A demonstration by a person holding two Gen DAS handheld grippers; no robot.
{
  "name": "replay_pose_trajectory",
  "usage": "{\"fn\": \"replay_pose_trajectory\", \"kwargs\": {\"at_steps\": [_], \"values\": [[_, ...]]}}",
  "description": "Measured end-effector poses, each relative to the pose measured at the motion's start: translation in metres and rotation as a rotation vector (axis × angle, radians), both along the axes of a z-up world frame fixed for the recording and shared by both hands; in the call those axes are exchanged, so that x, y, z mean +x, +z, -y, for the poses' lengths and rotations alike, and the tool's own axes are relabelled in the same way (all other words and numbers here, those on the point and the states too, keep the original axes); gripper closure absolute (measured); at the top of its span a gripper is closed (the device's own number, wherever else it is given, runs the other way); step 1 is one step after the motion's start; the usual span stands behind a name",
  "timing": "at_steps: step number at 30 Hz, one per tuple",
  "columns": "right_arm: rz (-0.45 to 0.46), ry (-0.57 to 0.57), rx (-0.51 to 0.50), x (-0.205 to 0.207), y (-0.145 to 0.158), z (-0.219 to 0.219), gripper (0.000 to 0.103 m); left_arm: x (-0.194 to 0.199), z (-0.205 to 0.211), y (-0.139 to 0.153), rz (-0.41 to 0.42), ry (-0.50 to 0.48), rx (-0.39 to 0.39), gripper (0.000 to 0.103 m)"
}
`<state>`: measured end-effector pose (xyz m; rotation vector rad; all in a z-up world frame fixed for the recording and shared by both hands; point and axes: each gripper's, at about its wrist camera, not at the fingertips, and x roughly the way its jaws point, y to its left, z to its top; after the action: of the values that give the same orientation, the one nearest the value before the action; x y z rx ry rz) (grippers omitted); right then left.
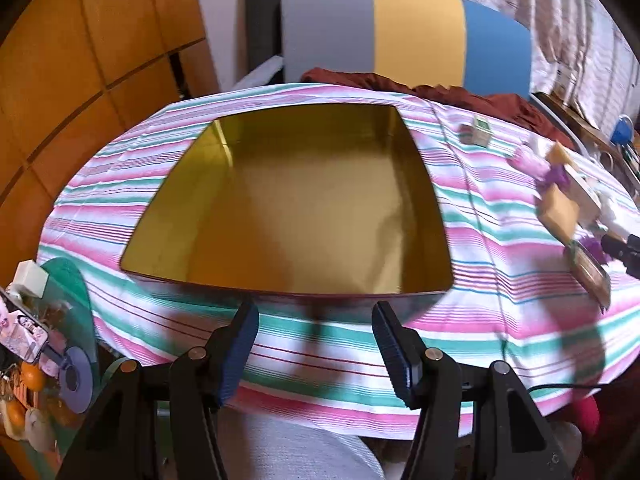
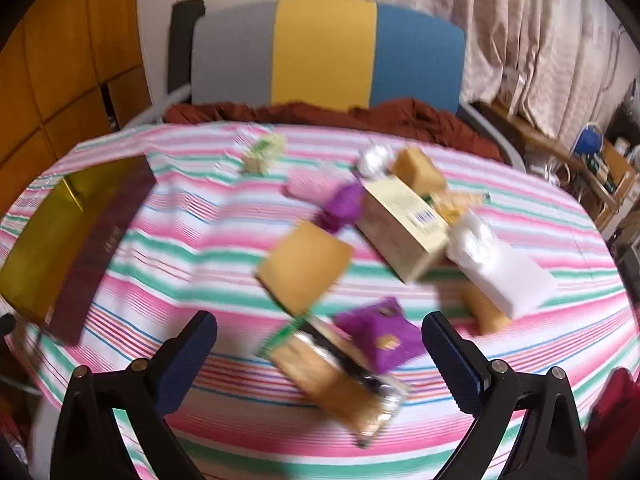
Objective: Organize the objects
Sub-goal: 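Move the right tool toward the cracker packet among the items, then grasp the cracker packet with the right tool while the left tool grasps the yellow sponge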
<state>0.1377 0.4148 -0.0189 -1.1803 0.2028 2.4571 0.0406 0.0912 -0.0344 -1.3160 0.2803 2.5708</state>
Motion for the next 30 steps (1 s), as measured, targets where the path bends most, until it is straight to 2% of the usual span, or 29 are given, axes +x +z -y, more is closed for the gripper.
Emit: {"fn": "replay_pose_trajectory", "kwargs": {"at_steps": [3,8,11,17,19,24,30], "values": [[0.052,0.055,-0.02,0.006,-0.01,-0.014,0.001,0.003,-0.01,-0.001,0.01,-0.024,0.005,0.043],[0.156,0.133,-0.073,0.009,-0.036,-0.026,0.023,0.009,-0.024,-0.002,0.016,-0.055,0.003,0.043],[0.169,0.152,-0.116,0.009,-0.044,-0.028,0.034,0.014,-0.032,-0.002,0.009,-0.074,-0.008,0.043],[0.201,0.227,-0.103,0.001,-0.056,-0.016,0.035,0.018,-0.054,-0.002,0.015,-0.132,-0.012,0.043],[0.206,0.222,-0.123,-0.003,-0.059,-0.016,0.035,0.019,-0.063,0.0,0.011,-0.159,-0.013,0.043],[0.208,0.213,-0.145,-0.003,-0.057,-0.018,0.047,0.018,-0.094,0.002,0.008,-0.229,-0.015,0.043],[0.23,0.211,-0.206,0.0,-0.055,-0.018,0.048,0.002,-0.14,0.005,0.031,-0.293,0.034,0.043]]}}
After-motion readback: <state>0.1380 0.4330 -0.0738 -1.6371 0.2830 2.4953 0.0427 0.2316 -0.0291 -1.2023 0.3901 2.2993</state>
